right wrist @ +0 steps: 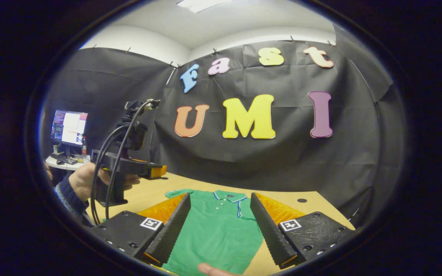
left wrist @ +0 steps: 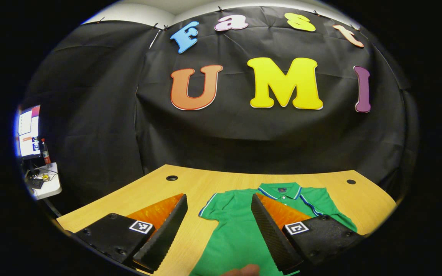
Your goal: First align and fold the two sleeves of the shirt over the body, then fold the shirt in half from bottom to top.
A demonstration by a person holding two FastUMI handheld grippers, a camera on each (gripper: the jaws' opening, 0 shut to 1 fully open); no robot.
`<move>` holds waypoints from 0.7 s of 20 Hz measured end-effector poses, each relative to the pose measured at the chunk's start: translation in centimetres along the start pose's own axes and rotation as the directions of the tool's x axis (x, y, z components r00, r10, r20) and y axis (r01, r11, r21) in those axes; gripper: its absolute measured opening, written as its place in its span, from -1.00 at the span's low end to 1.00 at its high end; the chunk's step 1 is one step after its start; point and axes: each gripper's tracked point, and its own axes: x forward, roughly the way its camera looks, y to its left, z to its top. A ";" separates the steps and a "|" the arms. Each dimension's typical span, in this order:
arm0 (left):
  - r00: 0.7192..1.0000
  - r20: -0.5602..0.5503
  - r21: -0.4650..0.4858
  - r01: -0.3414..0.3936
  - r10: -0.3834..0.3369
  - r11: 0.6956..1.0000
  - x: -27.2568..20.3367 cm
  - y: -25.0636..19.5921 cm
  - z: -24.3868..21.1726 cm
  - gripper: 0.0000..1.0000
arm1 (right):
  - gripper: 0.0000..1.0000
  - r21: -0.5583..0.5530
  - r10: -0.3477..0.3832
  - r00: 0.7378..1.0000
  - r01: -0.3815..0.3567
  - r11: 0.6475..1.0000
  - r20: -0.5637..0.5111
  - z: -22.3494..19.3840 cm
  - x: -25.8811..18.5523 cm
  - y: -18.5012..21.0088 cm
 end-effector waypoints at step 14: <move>0.927 -0.368 -0.085 0.037 -0.066 0.996 18.3 3.9 -13.5 1.00 | 0.92 0.101 -0.042 0.997 0.048 0.994 -0.066 -3.7 3.6 -4.2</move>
